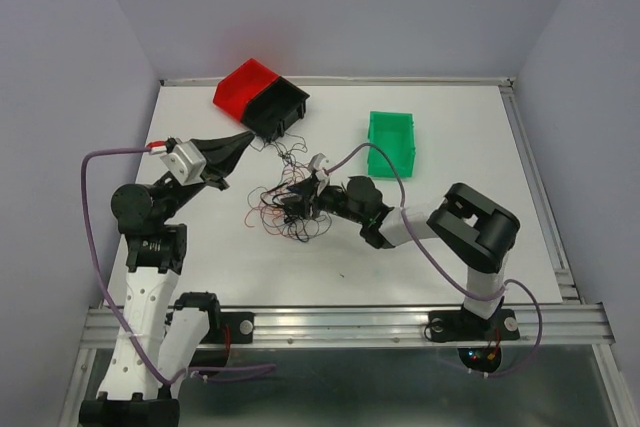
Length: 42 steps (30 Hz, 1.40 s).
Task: Untangle the cables
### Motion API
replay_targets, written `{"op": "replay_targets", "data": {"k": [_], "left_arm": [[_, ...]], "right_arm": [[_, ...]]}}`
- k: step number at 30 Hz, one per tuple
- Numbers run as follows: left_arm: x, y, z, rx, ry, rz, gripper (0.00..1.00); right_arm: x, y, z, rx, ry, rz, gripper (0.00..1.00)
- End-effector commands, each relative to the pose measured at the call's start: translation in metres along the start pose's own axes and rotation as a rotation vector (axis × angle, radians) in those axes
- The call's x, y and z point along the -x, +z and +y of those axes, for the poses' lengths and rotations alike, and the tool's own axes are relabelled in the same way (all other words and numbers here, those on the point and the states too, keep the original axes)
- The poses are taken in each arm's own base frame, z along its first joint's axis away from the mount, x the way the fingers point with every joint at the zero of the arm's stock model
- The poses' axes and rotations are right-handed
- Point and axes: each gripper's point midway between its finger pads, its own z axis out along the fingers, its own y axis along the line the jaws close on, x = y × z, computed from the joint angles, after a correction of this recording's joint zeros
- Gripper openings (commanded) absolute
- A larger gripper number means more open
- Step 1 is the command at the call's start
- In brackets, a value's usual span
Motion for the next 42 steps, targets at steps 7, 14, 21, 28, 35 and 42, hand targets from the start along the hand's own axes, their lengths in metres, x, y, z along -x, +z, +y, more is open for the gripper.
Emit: {"op": "replay_targets", "data": {"k": [7, 14, 21, 28, 35, 42], "left_arm": [[0.032, -0.06, 0.113, 0.788, 0.05, -0.124, 0.0], [0.052, -0.101, 0.134, 1.032, 0.127, -0.176, 0.0], [0.059, -0.114, 0.141, 1.111, 0.18, -0.182, 0.0], [0.056, -0.128, 0.16, 1.243, 0.2, -0.151, 0.0], [0.055, -0.127, 0.158, 1.226, 0.207, -0.163, 0.0], [0.05, -0.126, 0.163, 1.237, 0.204, -0.144, 0.0]], "right_arm": [[0.012, -0.021, -0.001, -0.055, 0.044, -0.136, 0.19], [0.001, -0.073, -0.017, -0.233, 0.074, -0.115, 0.01], [0.011, -0.107, -0.023, -0.311, 0.048, -0.134, 0.04], [0.016, -0.159, -0.053, -0.567, 0.08, -0.179, 0.0], [0.026, -0.263, -0.099, -1.043, 0.18, -0.337, 0.01], [0.036, -0.31, -0.095, -1.1, 0.201, -0.444, 0.01]]}}
